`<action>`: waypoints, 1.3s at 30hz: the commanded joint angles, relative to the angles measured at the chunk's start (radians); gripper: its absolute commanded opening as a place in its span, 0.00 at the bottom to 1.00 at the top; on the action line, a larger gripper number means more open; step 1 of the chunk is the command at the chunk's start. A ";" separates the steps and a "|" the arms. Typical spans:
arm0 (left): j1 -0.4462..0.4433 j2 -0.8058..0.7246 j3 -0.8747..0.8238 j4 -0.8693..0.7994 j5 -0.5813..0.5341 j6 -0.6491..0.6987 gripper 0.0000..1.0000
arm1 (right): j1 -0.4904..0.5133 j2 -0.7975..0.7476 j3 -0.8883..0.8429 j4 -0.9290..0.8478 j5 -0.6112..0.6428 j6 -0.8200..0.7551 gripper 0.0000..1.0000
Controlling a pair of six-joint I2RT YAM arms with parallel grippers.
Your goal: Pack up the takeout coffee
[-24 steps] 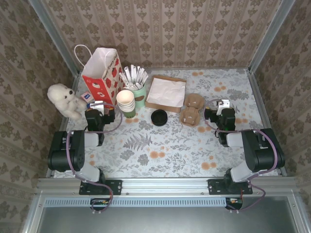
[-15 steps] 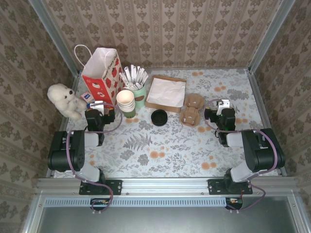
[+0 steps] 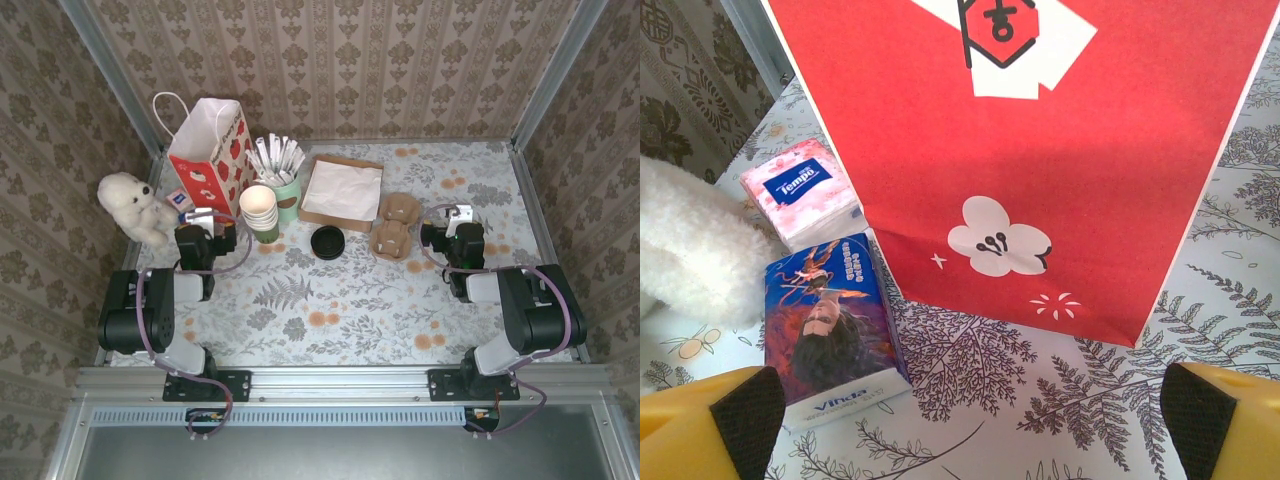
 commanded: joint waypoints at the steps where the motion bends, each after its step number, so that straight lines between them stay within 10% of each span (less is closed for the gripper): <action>1: -0.001 -0.005 -0.008 0.033 -0.003 0.011 1.00 | -0.005 -0.004 0.017 -0.002 -0.017 -0.012 1.00; 7: -0.002 -0.080 0.017 -0.070 -0.030 0.004 1.00 | -0.005 -0.056 0.040 -0.086 -0.021 -0.012 1.00; 13: -0.007 -0.327 0.061 -0.349 -0.313 -0.044 1.00 | -0.005 -0.335 0.145 -0.504 0.043 0.028 1.00; 20: -0.011 -0.578 0.276 -0.994 -0.502 -0.568 1.00 | -0.003 -0.588 0.256 -0.864 0.018 0.215 1.00; 26: -0.043 -0.549 0.512 -1.396 -0.117 -0.788 1.00 | -0.003 -0.771 0.225 -0.808 -0.029 0.542 1.00; 39: -0.222 -0.239 0.910 -1.762 0.102 -0.620 0.88 | -0.003 -0.631 0.413 -1.119 -0.115 0.632 1.00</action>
